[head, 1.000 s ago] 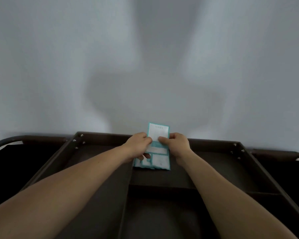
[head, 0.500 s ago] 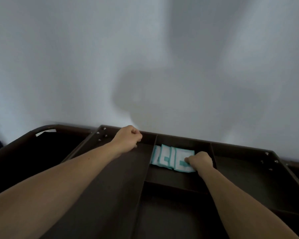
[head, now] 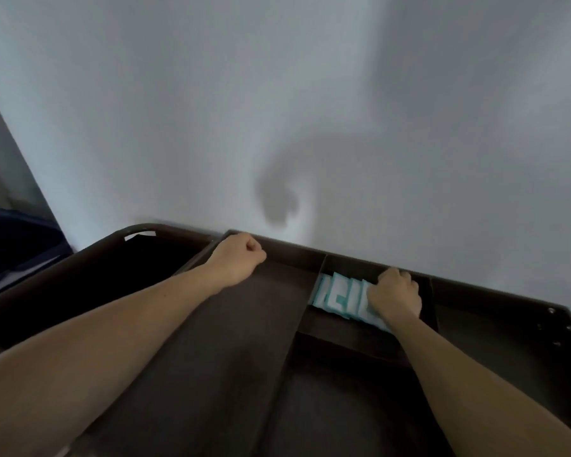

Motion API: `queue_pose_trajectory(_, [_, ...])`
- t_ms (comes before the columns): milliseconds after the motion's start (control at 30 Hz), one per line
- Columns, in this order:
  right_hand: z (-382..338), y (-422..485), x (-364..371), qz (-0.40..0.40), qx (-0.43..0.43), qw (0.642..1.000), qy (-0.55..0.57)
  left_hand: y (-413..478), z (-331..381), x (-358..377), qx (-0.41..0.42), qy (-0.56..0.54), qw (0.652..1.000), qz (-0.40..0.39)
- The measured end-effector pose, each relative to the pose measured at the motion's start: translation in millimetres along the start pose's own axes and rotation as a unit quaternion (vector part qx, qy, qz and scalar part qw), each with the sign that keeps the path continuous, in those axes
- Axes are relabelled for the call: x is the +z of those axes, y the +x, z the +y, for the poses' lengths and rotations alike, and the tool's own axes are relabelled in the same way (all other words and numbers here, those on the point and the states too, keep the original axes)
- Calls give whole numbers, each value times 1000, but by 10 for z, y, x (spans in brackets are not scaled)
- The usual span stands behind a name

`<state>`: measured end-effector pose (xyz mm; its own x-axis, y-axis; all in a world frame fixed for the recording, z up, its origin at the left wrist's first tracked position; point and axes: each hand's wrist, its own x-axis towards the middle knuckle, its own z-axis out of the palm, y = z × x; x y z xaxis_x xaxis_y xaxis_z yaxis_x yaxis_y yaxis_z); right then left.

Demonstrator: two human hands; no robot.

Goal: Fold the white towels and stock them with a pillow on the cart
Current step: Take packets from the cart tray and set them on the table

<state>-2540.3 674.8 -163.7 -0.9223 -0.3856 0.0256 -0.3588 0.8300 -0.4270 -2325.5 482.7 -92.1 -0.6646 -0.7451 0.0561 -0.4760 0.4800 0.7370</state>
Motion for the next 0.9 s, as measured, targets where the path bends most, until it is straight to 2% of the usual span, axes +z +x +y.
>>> queue_pose_trajectory(67, [-262, -110, -21, 0, -59, 998, -5, -59, -85, -146, -1, 38, 999, 3])
queue_pose_trajectory(333, [-1680, -860, 113, -97, -220, 971, -15, -521, -780, -1103, -25, 186, 982, 13])
queue_pose_trajectory(500, [-2742, -1719, 444, -127, -301, 945, 2, -1083, -1755, -2089, -55, 219, 973, 43])
queue_pose_trajectory(733, [-4182, -3042, 1138, -154, -387, 909, 5, -1917, -3262, -3620, -160, 201, 962, 95])
queue_pose_trajectory(900, [-5068, -3552, 1482, -174, -434, 884, 5, -2115, -4016, -4220, -222, 222, 943, 106])
